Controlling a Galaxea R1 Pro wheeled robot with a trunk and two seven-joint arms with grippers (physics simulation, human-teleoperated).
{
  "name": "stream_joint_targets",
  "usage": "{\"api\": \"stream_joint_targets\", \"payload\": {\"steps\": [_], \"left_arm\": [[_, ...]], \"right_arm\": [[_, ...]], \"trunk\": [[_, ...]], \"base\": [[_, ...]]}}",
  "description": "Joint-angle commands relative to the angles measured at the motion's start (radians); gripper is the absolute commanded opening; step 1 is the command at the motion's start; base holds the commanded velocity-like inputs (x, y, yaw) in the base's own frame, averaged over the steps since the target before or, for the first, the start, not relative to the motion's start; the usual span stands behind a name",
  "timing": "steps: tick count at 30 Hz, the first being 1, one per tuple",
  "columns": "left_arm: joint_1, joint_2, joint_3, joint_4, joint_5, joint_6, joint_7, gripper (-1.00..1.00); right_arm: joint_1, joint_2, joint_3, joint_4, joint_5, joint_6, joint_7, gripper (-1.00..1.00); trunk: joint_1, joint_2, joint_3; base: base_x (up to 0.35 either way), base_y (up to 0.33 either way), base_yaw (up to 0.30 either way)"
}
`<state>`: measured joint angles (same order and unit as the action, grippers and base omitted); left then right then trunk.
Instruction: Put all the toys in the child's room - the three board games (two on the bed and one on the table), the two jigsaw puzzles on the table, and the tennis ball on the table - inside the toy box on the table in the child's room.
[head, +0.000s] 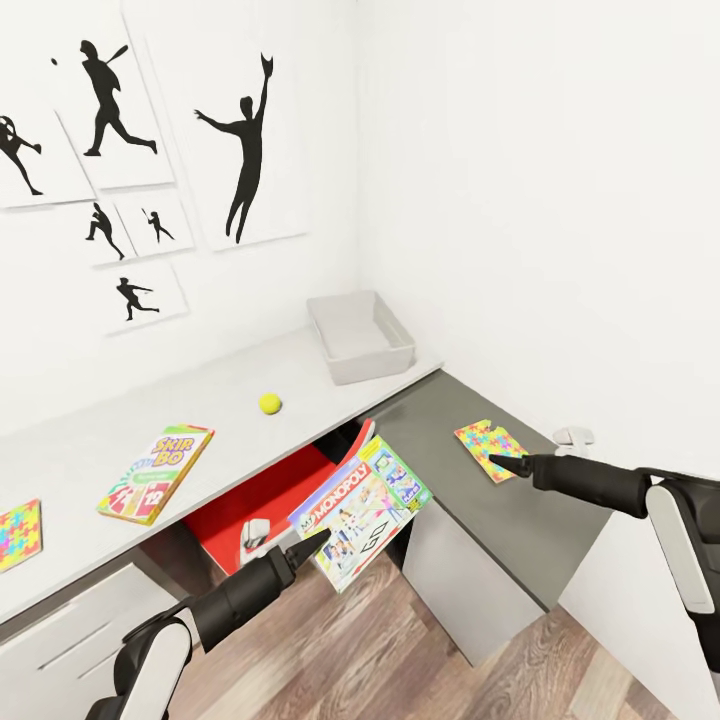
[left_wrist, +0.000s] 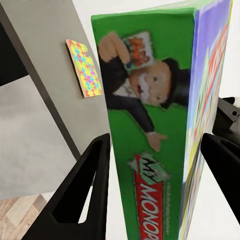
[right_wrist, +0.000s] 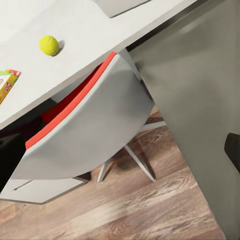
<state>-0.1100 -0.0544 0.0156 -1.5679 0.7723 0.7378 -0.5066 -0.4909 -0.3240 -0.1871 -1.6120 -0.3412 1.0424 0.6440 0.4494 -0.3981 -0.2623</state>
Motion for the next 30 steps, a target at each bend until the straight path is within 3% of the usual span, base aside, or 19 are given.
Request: {"api": "stream_joint_targets", "payload": {"steps": [1,7,22,30], "left_arm": [[-0.001,-0.001,0.002,-0.001,0.001,0.005,-0.002,-1.0],[0.001,0.0,0.005,0.0,0.0,-0.006,-0.008,-1.0],[0.003,0.001,0.007,0.0,0.002,-0.022,-0.01,-1.0],[0.004,0.001,0.006,0.0,0.002,-0.023,-0.009,-1.0]], "right_arm": [[0.0,0.0,-0.002,0.0,0.005,0.005,0.007,1.0],[0.004,-0.001,0.0,0.0,0.004,-0.001,0.007,1.0],[0.005,0.0,0.001,0.0,0.004,-0.002,0.006,1.0],[0.004,0.0,0.001,0.0,0.004,0.0,0.003,1.0]], "trunk": [[0.001,-0.002,-0.002],[0.001,-0.002,-0.002],[0.001,-0.002,-0.002],[0.001,-0.002,-0.002]], "base": [[0.0,0.0,0.0],[0.154,0.0,0.0],[0.306,0.024,0.0],[0.072,0.015,0.128]]}}
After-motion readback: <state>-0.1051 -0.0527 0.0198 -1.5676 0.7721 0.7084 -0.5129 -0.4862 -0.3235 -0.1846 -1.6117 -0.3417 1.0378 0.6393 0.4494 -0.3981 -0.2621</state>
